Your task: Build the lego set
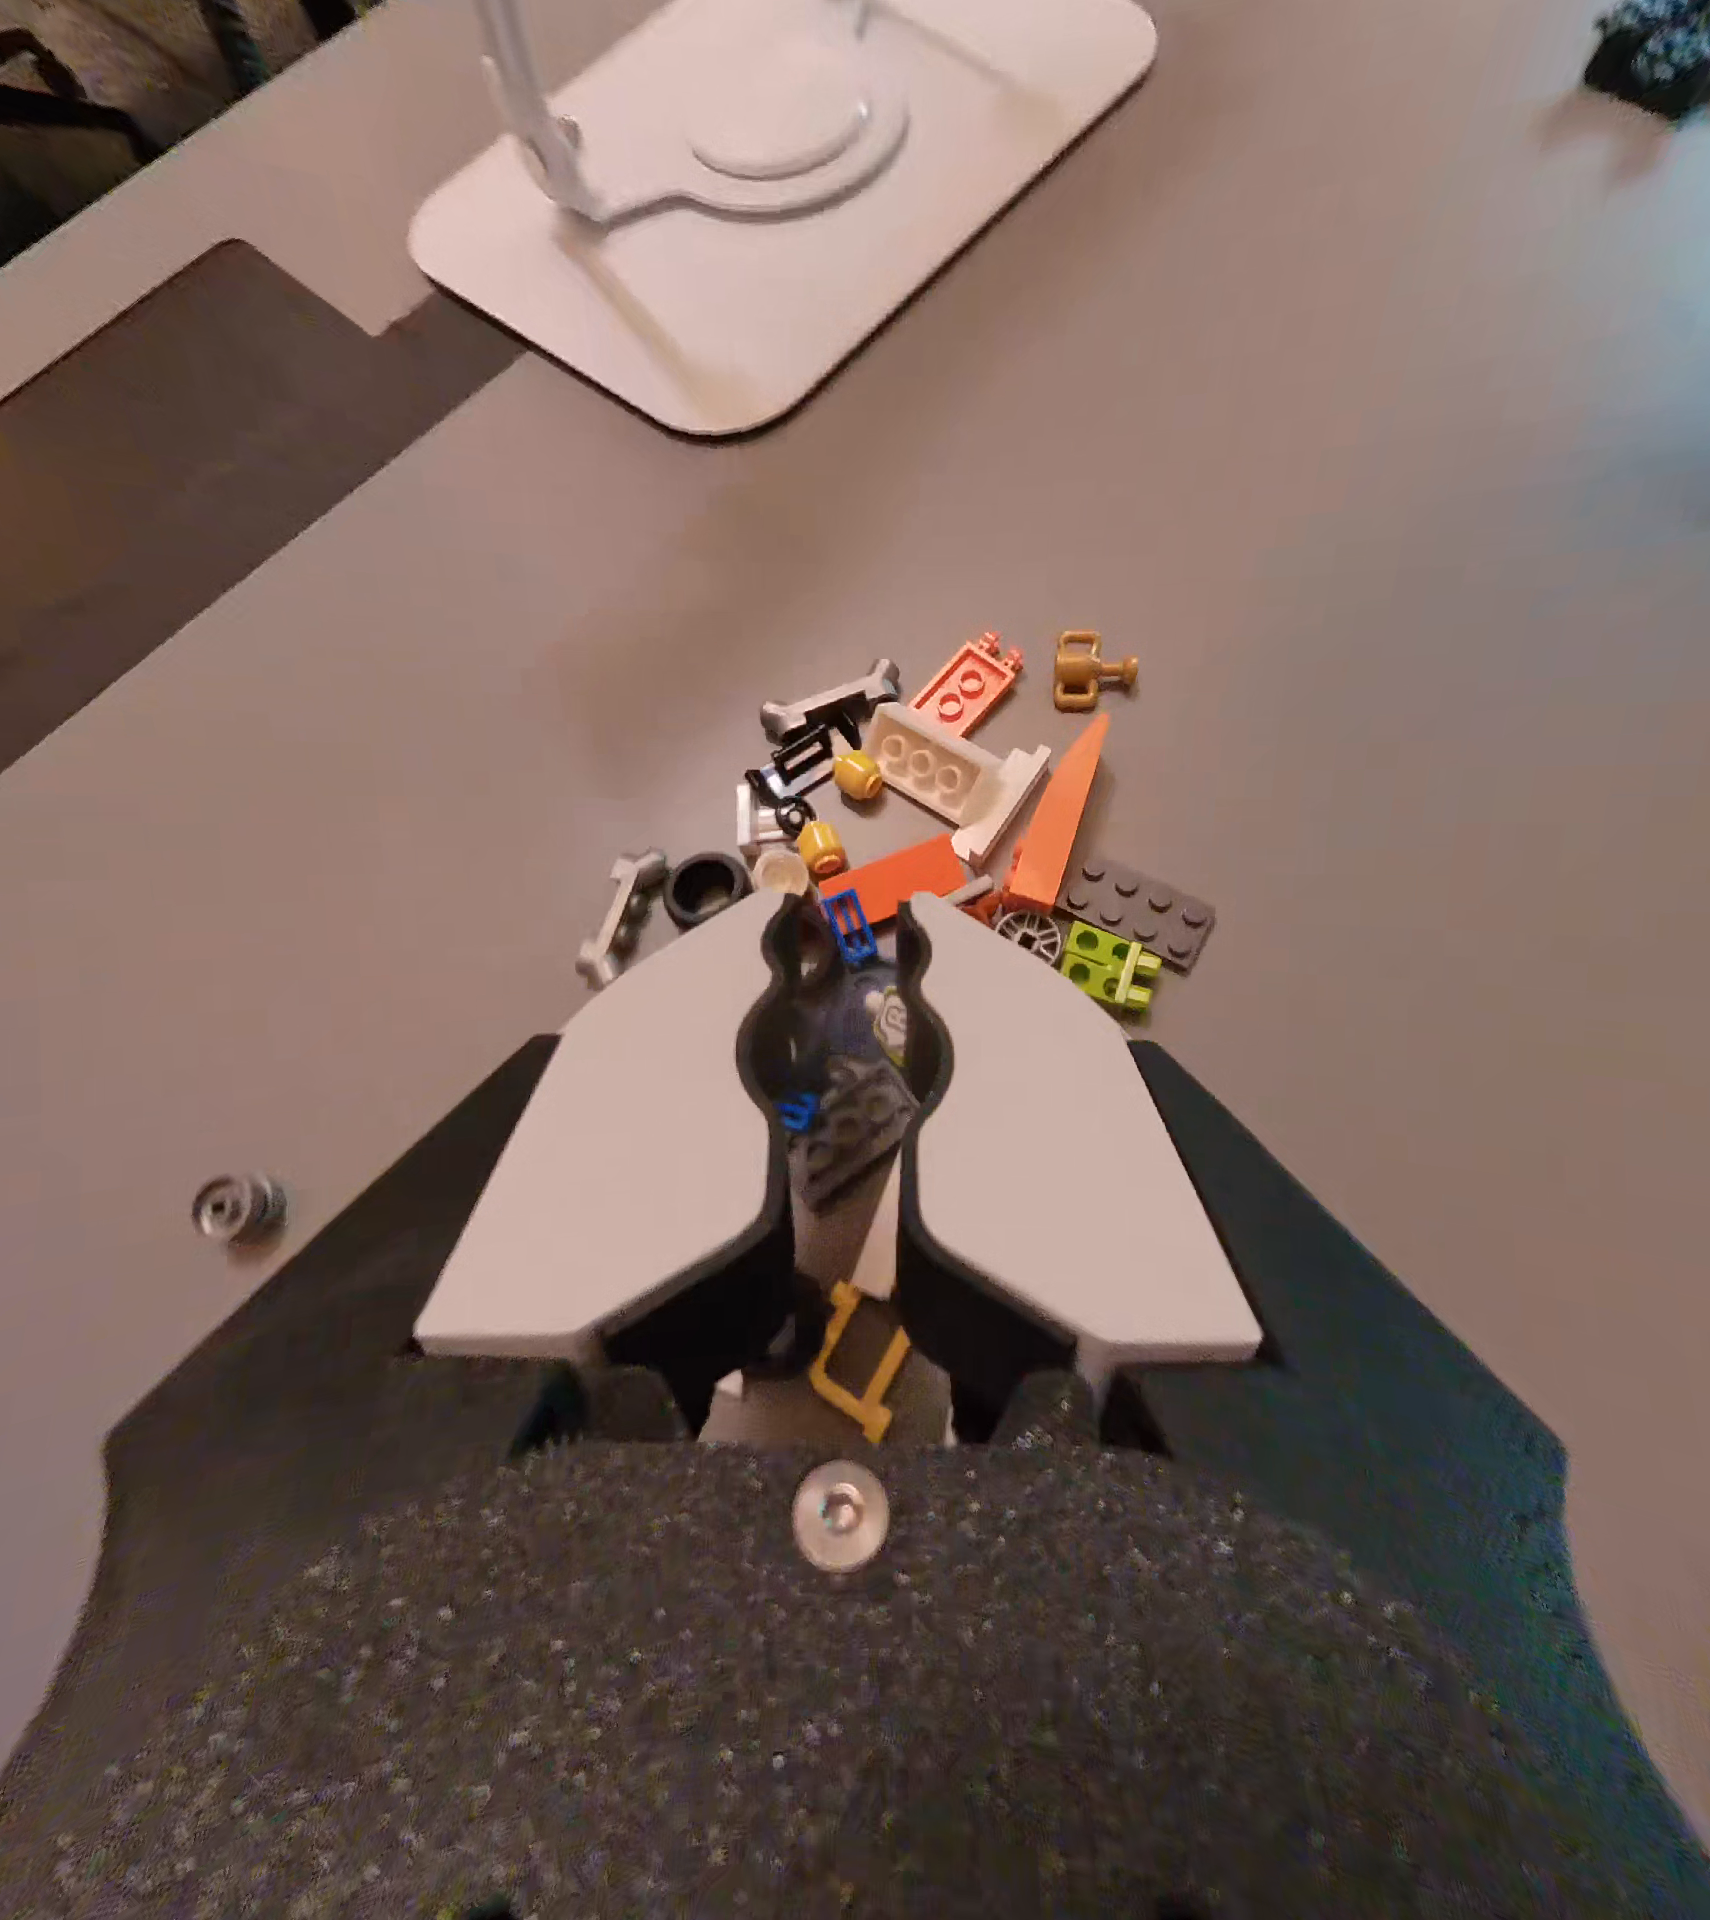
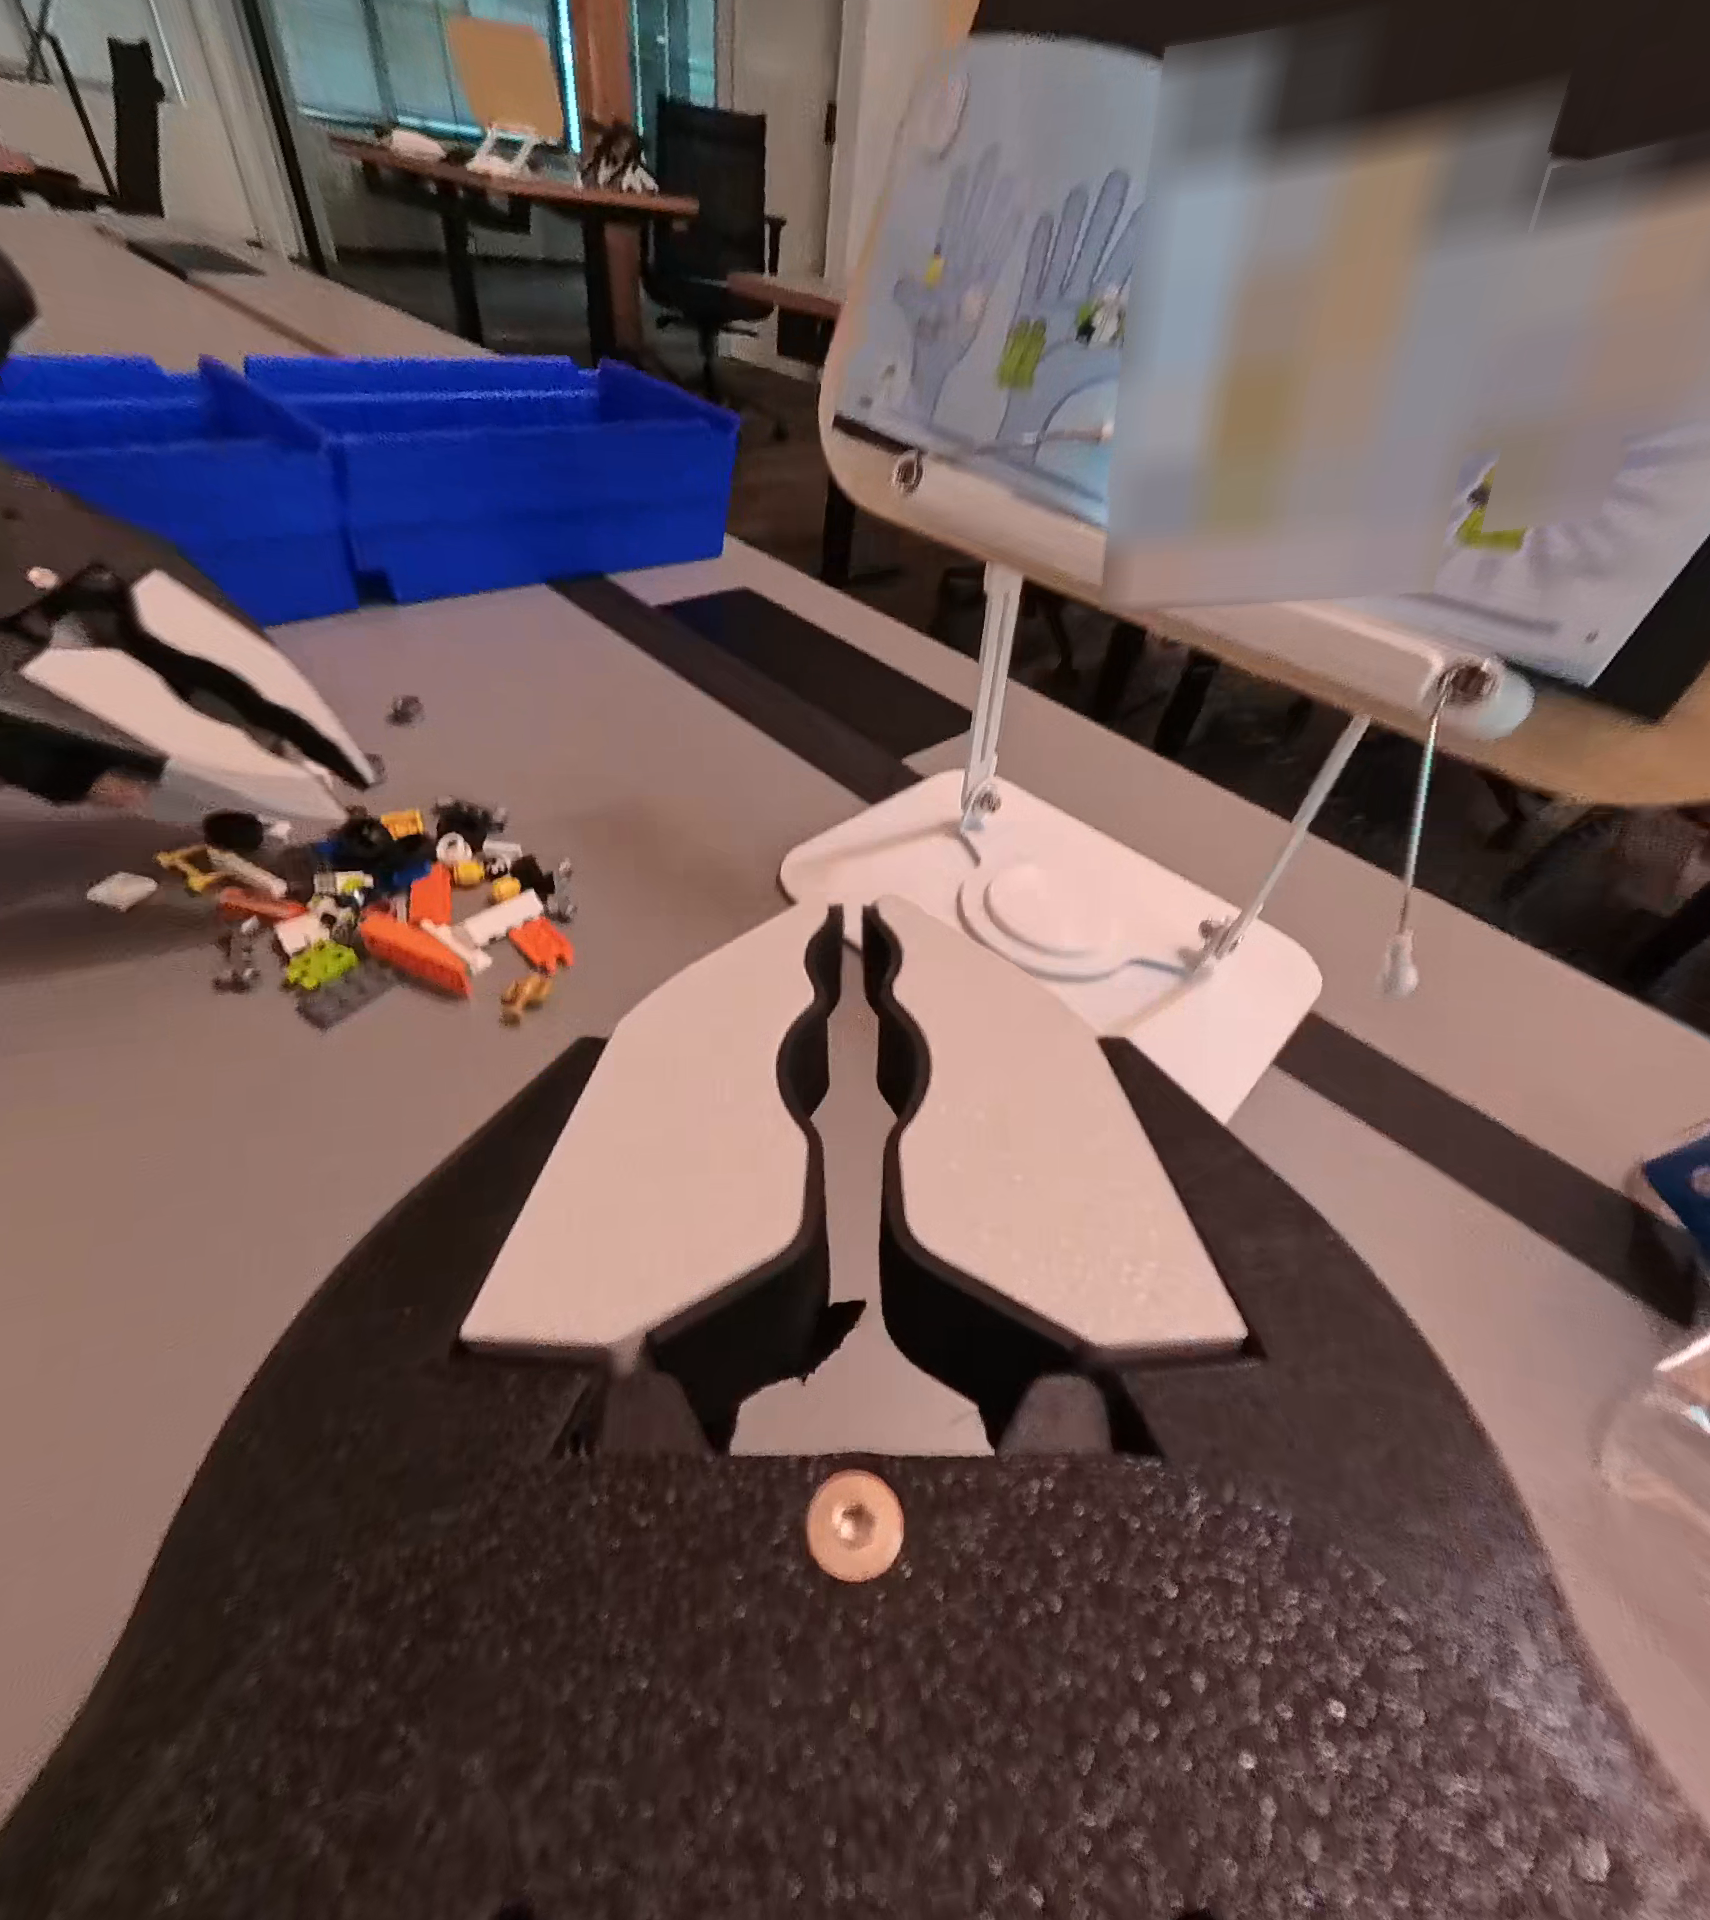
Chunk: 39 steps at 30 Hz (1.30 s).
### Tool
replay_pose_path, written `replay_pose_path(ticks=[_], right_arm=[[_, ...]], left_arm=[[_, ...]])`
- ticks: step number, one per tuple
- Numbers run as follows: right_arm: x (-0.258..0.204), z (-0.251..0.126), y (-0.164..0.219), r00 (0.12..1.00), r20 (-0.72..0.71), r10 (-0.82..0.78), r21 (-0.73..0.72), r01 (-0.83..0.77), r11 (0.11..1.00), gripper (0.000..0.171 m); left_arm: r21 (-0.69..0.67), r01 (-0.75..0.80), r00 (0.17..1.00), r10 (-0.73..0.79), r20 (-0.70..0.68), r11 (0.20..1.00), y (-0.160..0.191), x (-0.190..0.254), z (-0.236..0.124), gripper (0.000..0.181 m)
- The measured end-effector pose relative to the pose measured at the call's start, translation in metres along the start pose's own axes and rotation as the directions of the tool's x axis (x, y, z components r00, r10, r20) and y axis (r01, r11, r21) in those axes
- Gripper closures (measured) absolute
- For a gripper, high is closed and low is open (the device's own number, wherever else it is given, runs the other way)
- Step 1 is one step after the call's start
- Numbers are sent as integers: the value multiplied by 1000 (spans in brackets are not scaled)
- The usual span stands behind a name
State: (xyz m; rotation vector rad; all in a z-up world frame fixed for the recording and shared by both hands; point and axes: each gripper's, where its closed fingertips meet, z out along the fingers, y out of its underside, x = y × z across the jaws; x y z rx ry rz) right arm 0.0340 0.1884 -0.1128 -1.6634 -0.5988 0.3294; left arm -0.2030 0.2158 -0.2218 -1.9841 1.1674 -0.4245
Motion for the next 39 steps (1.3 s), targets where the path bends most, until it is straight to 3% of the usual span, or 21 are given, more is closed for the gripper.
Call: replay_pose_path(ticks=[5, 11, 30, 39], right_arm=[[3, -1, 30, 999, -1, 52, -49, -52, 997, 168], [-2, 3, 39, 1000, 15, 9, -77, -7, 997, 168], [-11, 7, 57, 999, 51, 4, -136, 3, 991, 168], [-13, 8, 60, 998, 58, 10, -144, -1, 990, 168]], left_arm=[[-128, -55, 998, 51, -35, 990, 1, -3, 25, 175], [-252, -86, 994, 66, -86, 964, 9, -1, 41, 174], [-371, -165, 986, 154, -61, 914, 9, -7, 56, 171], [-295, -129, 992, 127, -24, 947, 3, -13, 48, 171]])
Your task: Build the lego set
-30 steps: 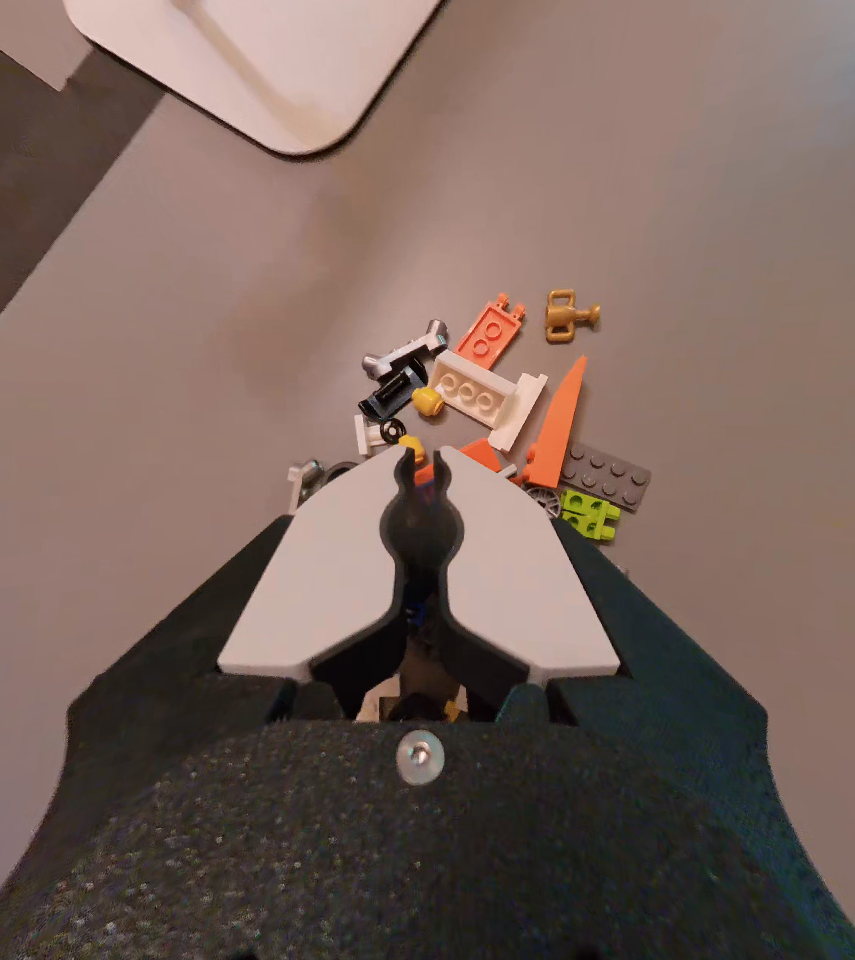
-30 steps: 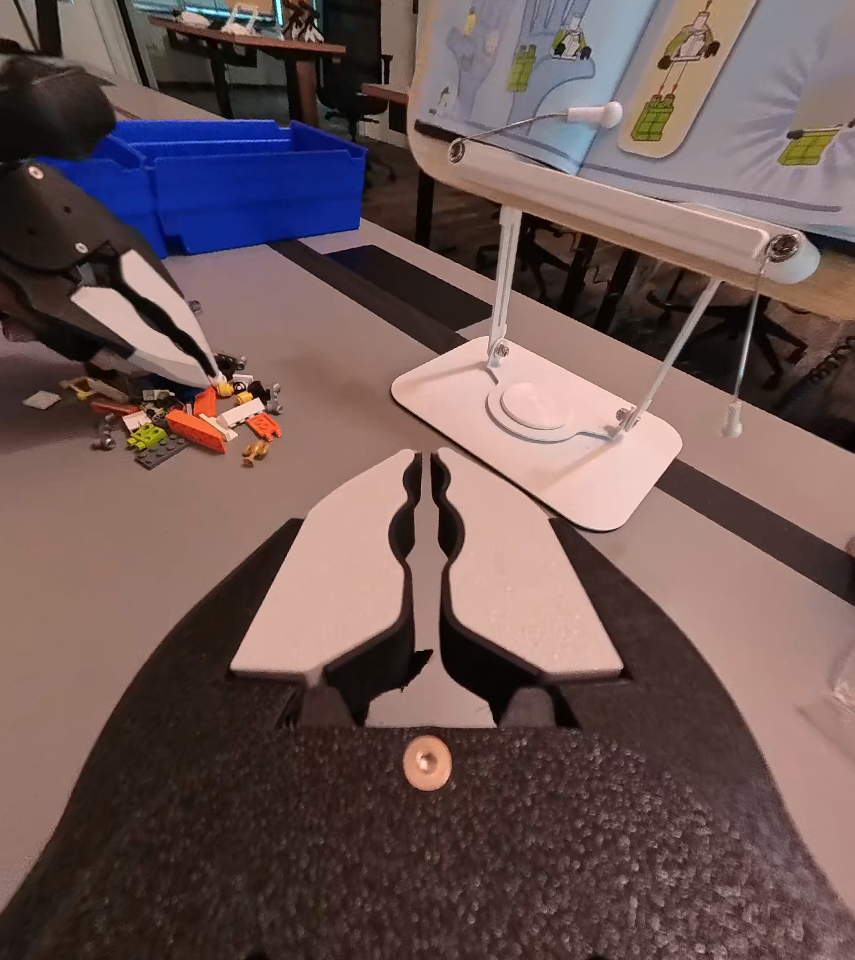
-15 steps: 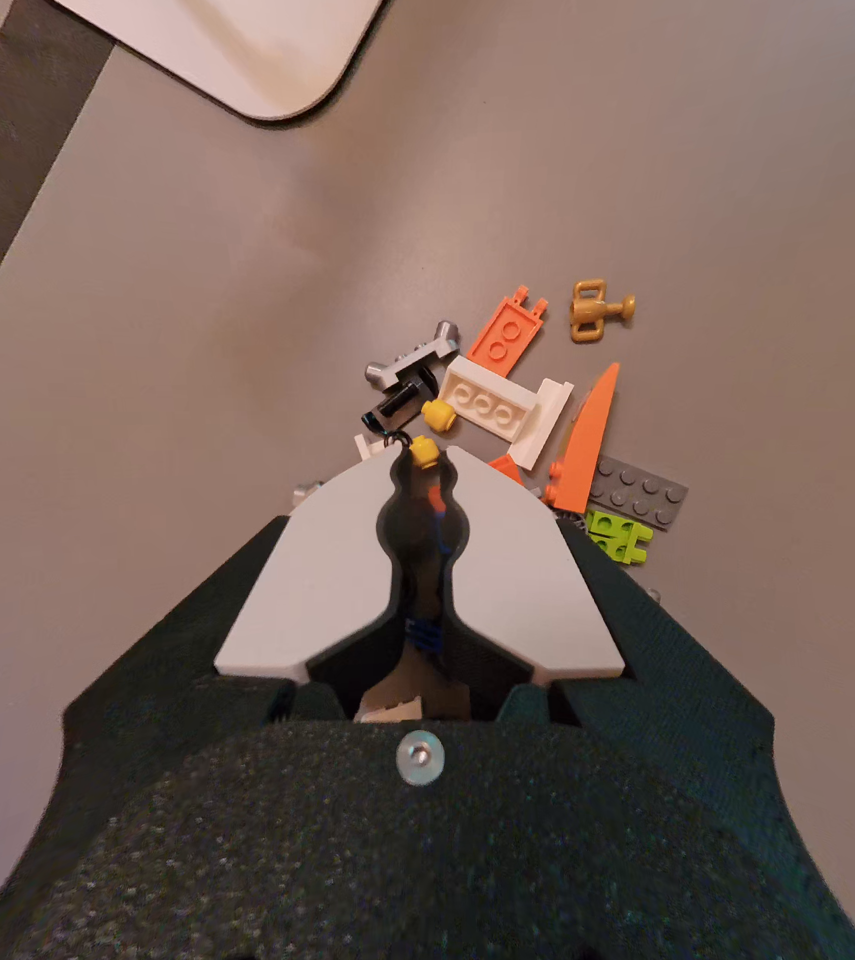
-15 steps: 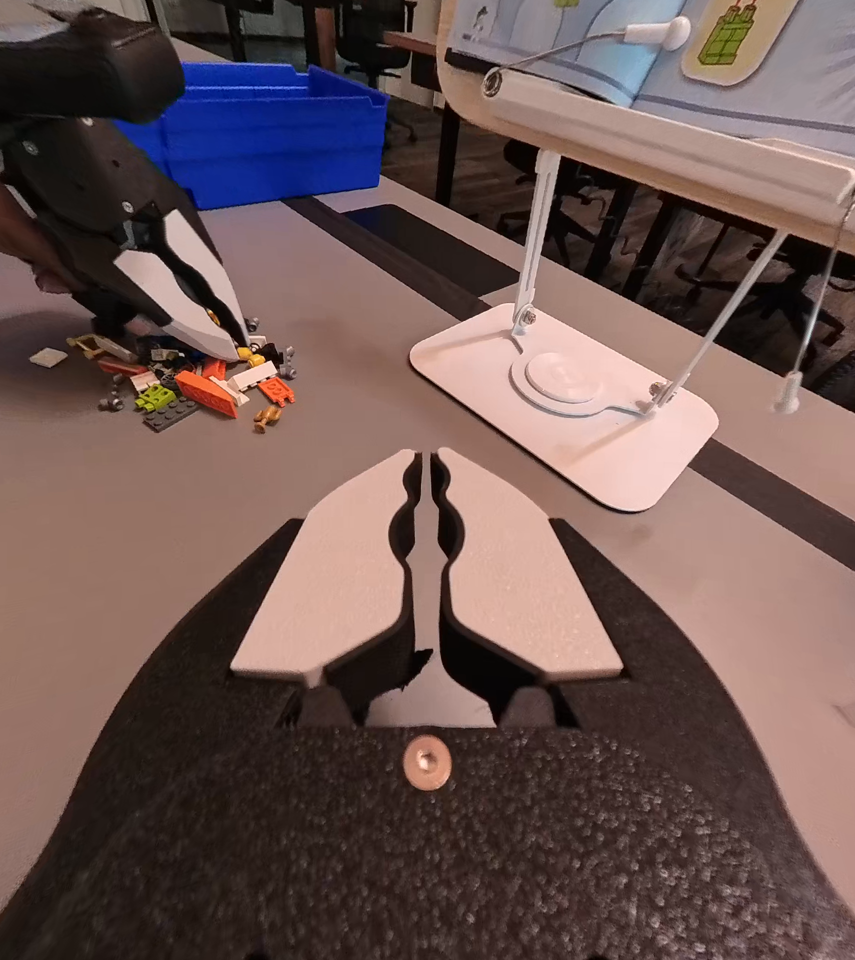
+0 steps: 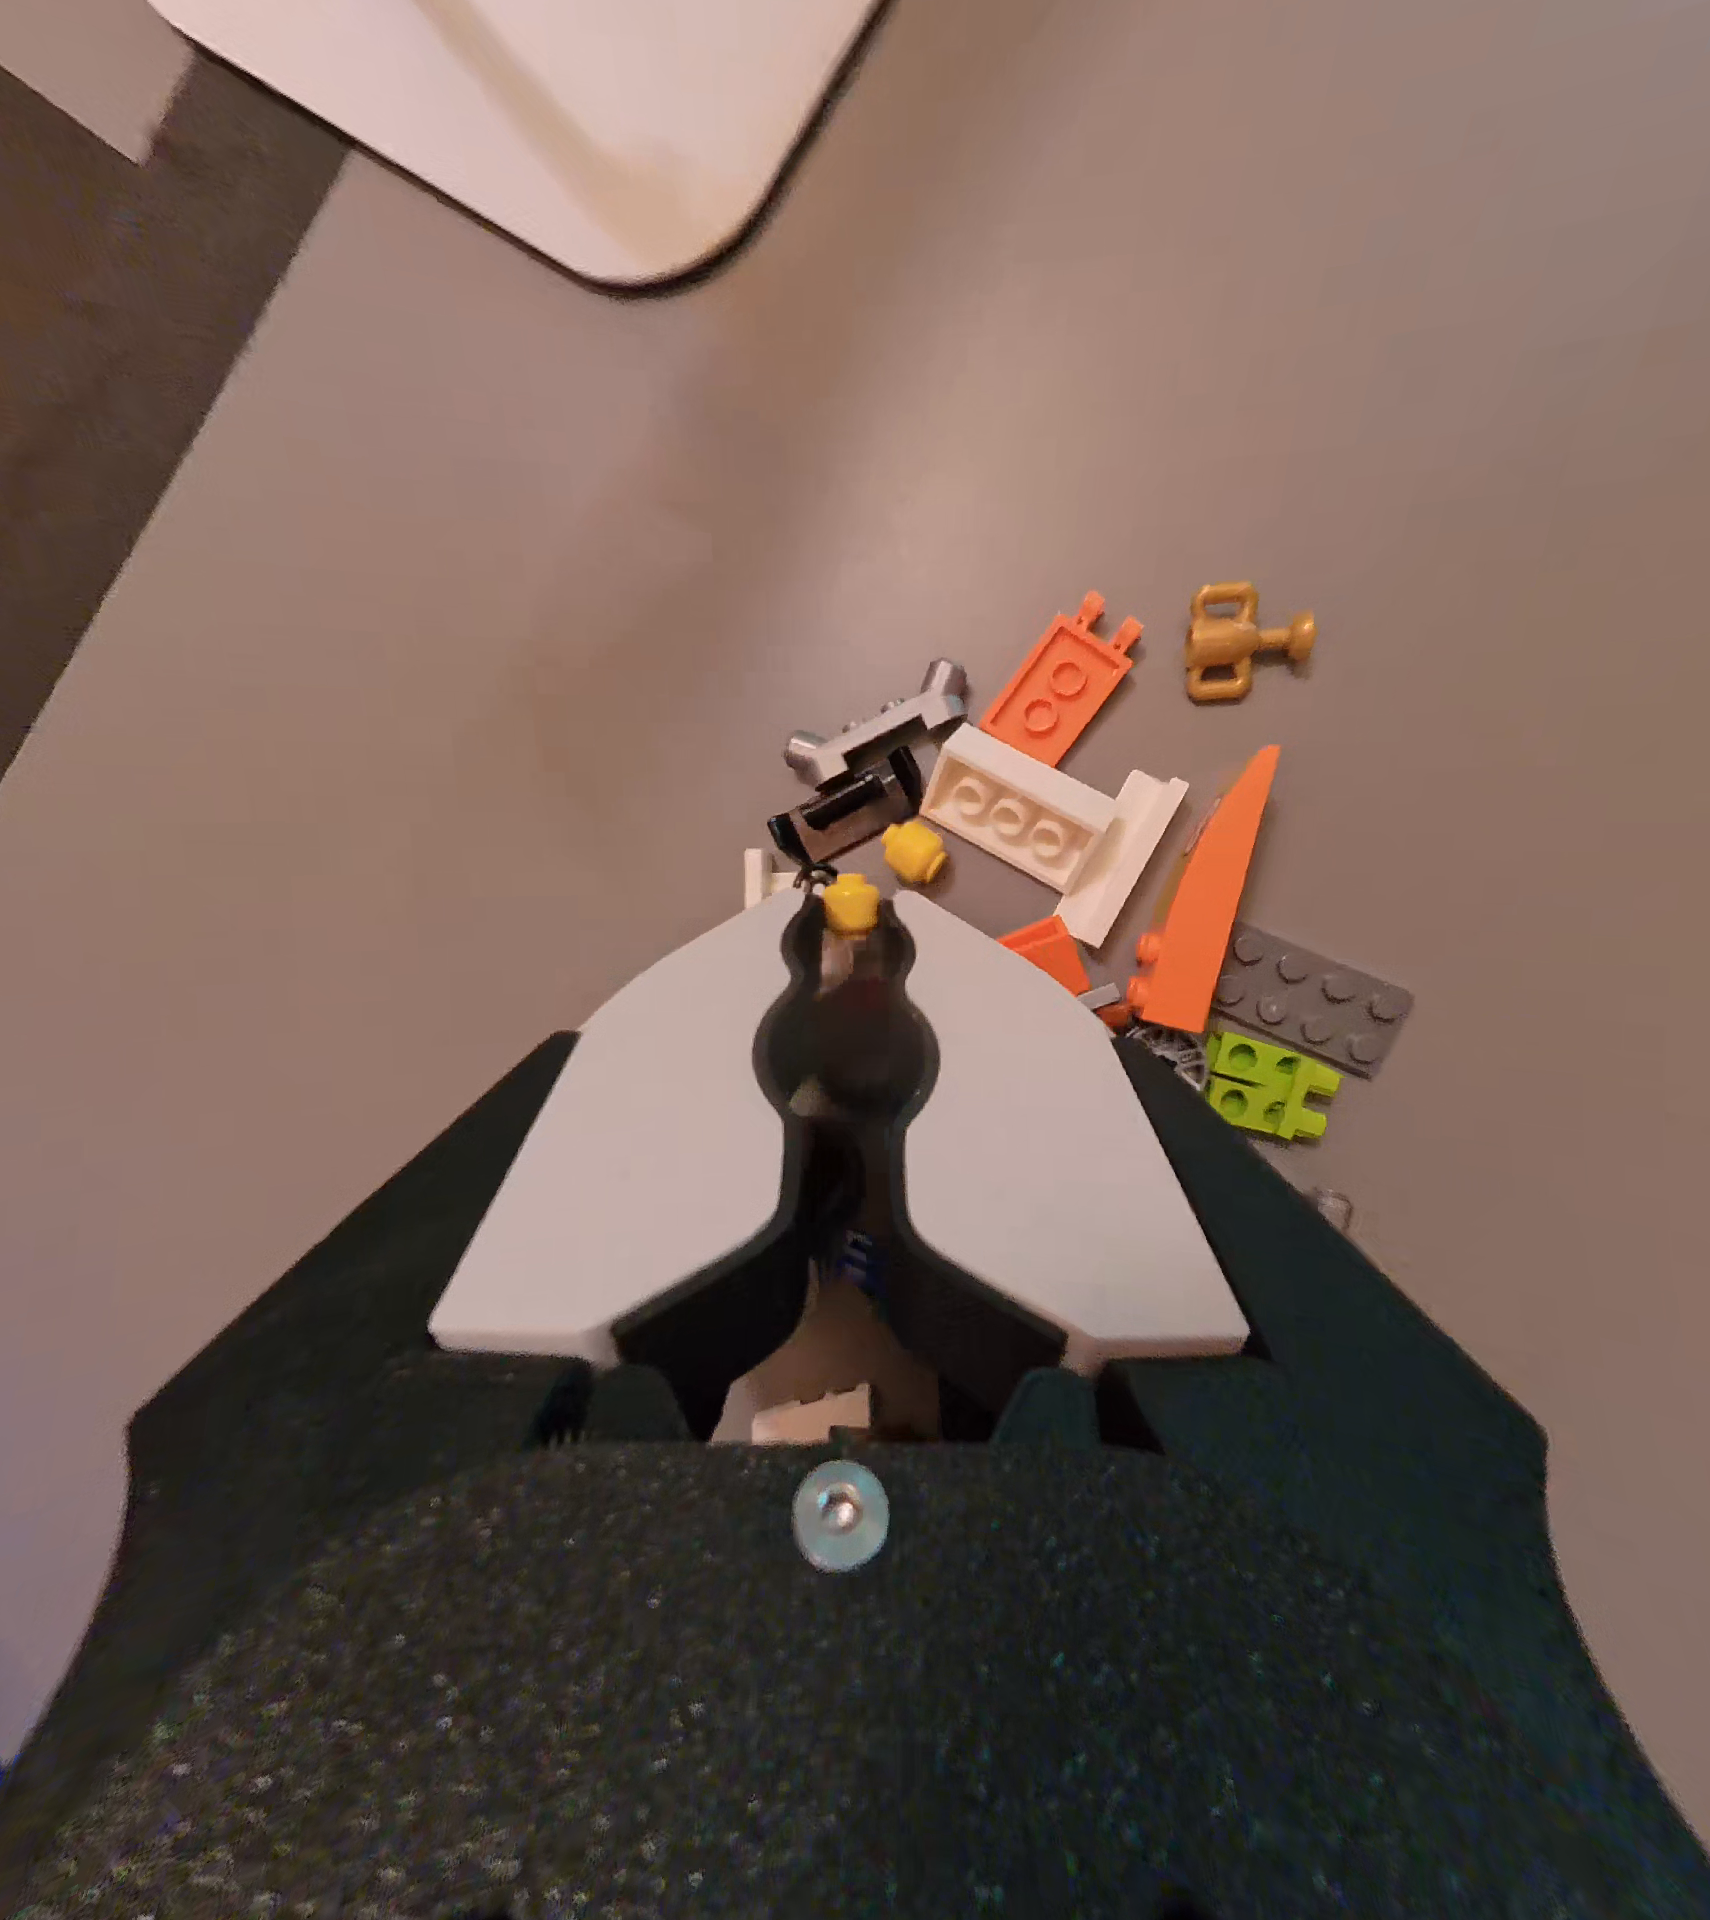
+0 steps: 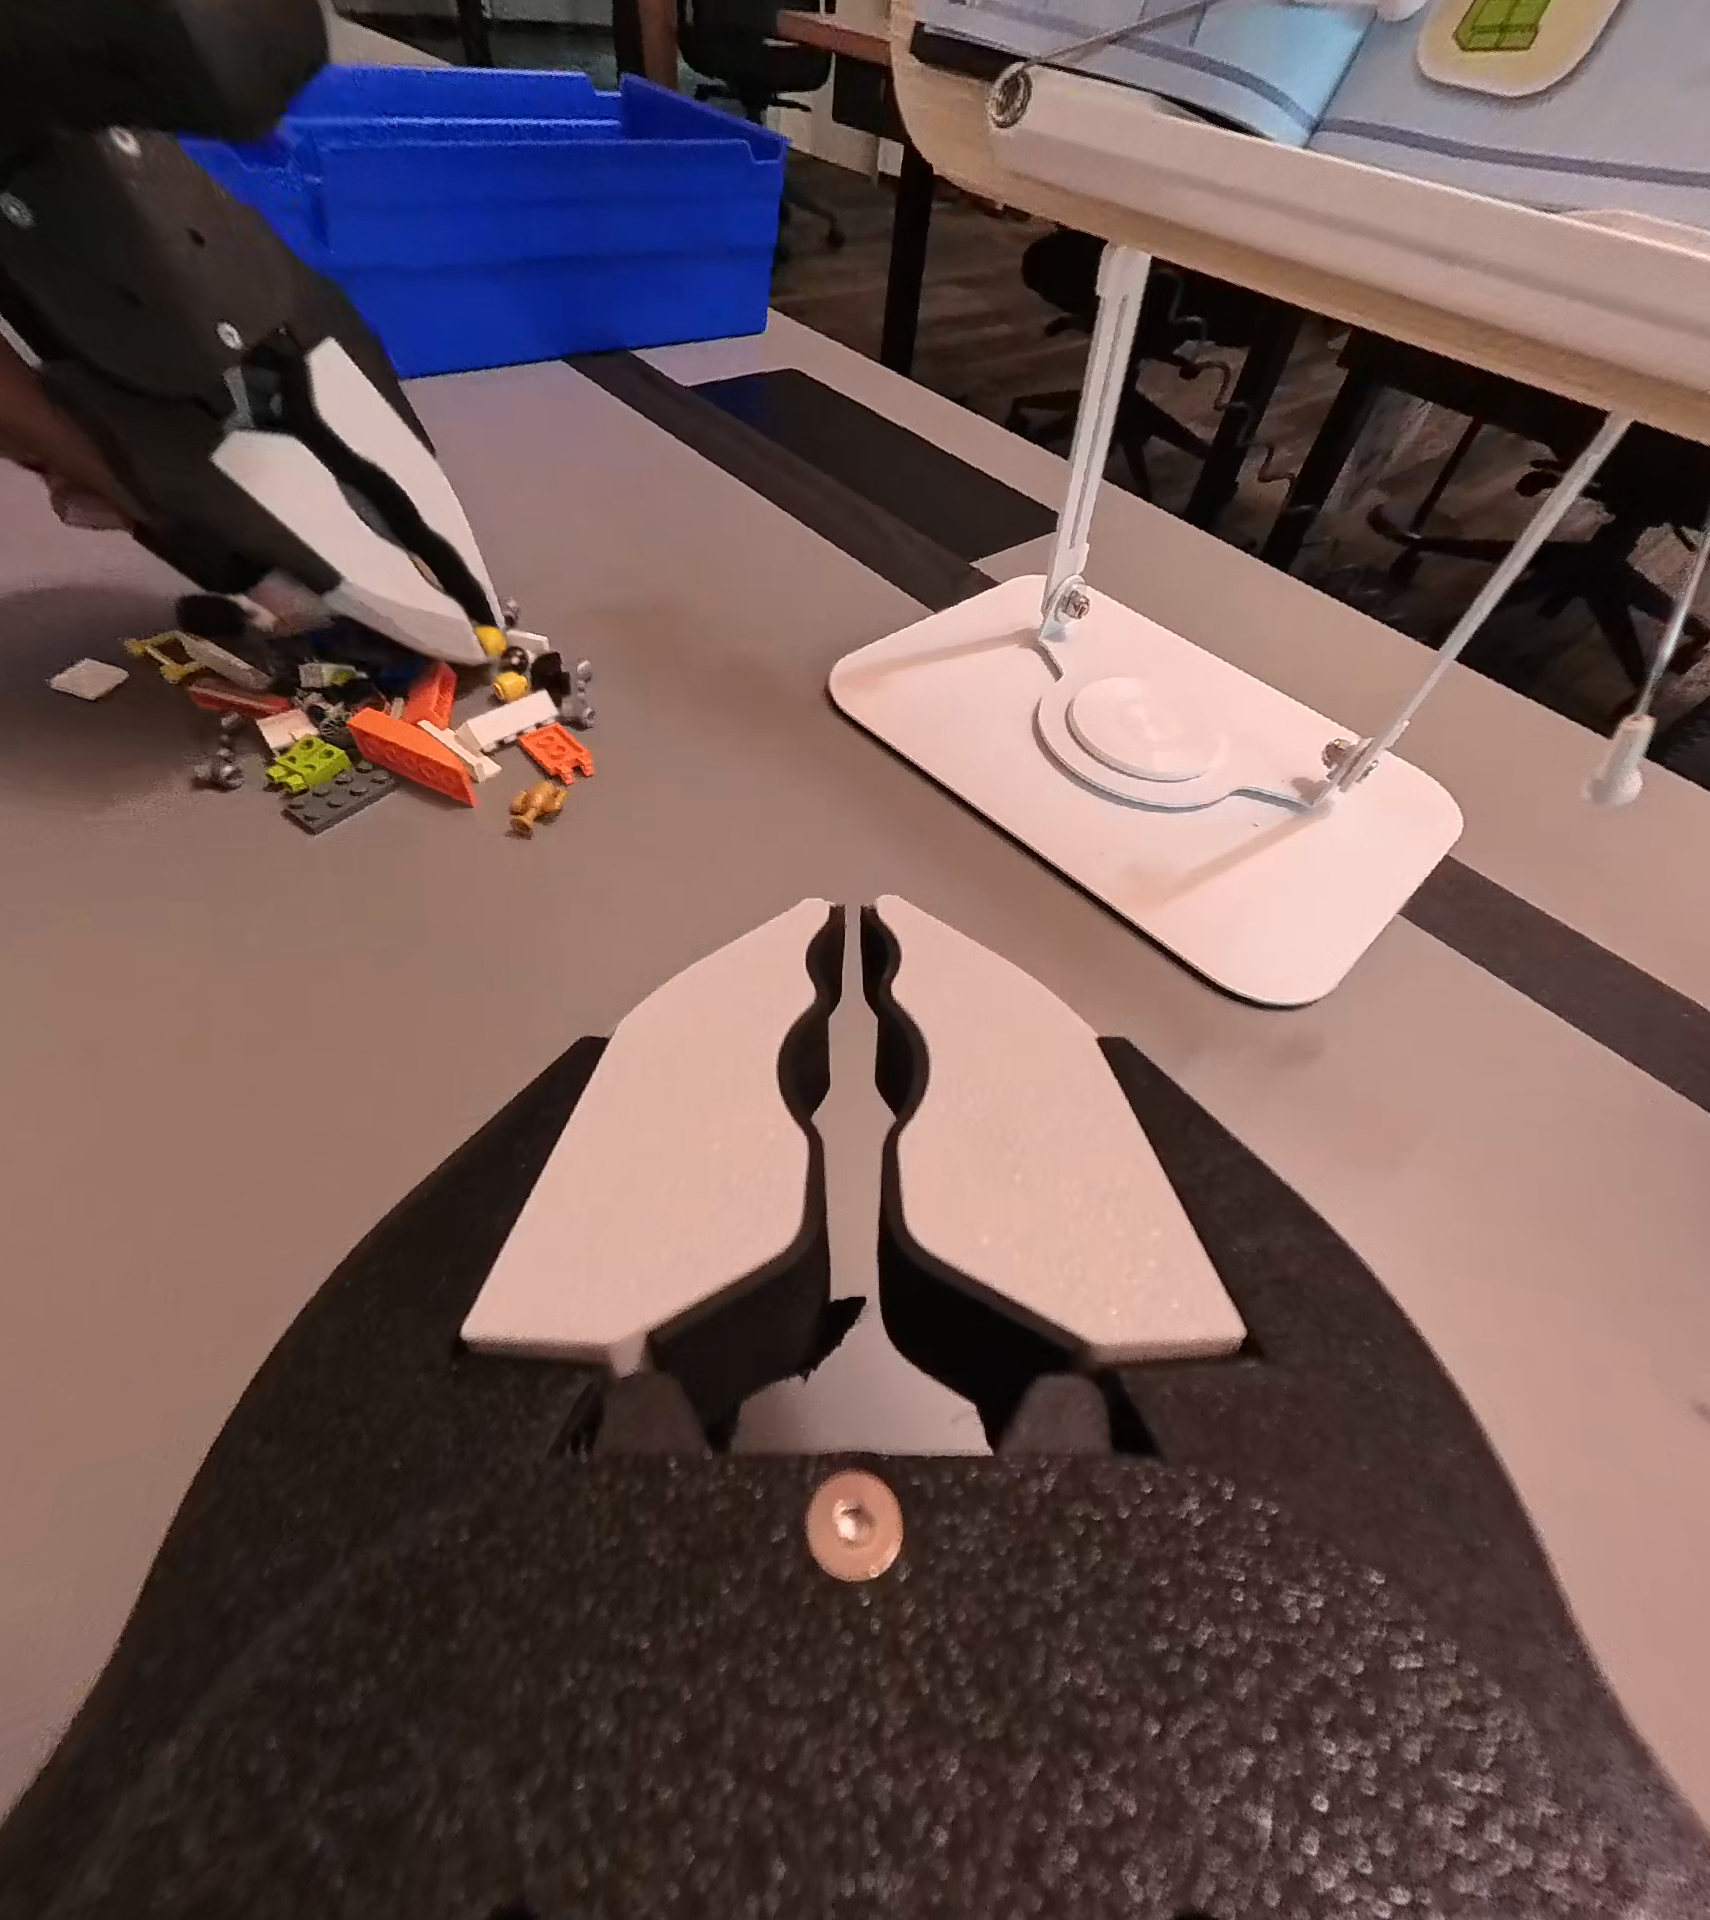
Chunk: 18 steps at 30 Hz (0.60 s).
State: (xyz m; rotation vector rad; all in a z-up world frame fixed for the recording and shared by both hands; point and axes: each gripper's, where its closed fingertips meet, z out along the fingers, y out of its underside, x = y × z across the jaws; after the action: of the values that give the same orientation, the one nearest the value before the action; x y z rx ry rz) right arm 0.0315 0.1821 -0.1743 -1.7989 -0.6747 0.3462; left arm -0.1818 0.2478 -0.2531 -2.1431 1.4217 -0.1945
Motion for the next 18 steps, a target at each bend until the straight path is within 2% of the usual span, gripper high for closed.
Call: replay_pose_path(ticks=[2, 4, 6, 9, 12, 15, 18], right_arm=[[-3, 1, -1, 1000, 11, -5, 7, 5, 1000, 168], [-10, 2, -4, 999, 37, -15, 26, 14, 1000, 168], [-21, 1, -10, 996, 89, -27, 63, 21, 998, 167], [-42, 0, -19, 983, 173, -57, 116, 37, 993, 166], [-62, -4, -31, 969, 227, -98, 177, 58, 982, 165], [-81, -9, -46, 957, 252, -142, 248, 78, 966, 163], [-96, -15, -60, 947, 238, -215, 312, 135, 940, 159]], left_arm=[[103, 49, 998, -44, -50, 994, -11, 5, -12, 171], [246, 145, 976, -98, -192, 958, -32, 22, -29, 171], [380, 260, 916, -102, -389, 888, -55, 46, -52, 171], [487, 422, 772, -21, -636, 765, -82, 80, -87, 171], [497, 572, 593, 90, -800, 652, -100, 105, -117, 171], [434, 714, 400, 189, -897, 549, -113, 118, -141, 172], [357, 778, 285, 215, -934, 517, -123, 126, -147, 172]])
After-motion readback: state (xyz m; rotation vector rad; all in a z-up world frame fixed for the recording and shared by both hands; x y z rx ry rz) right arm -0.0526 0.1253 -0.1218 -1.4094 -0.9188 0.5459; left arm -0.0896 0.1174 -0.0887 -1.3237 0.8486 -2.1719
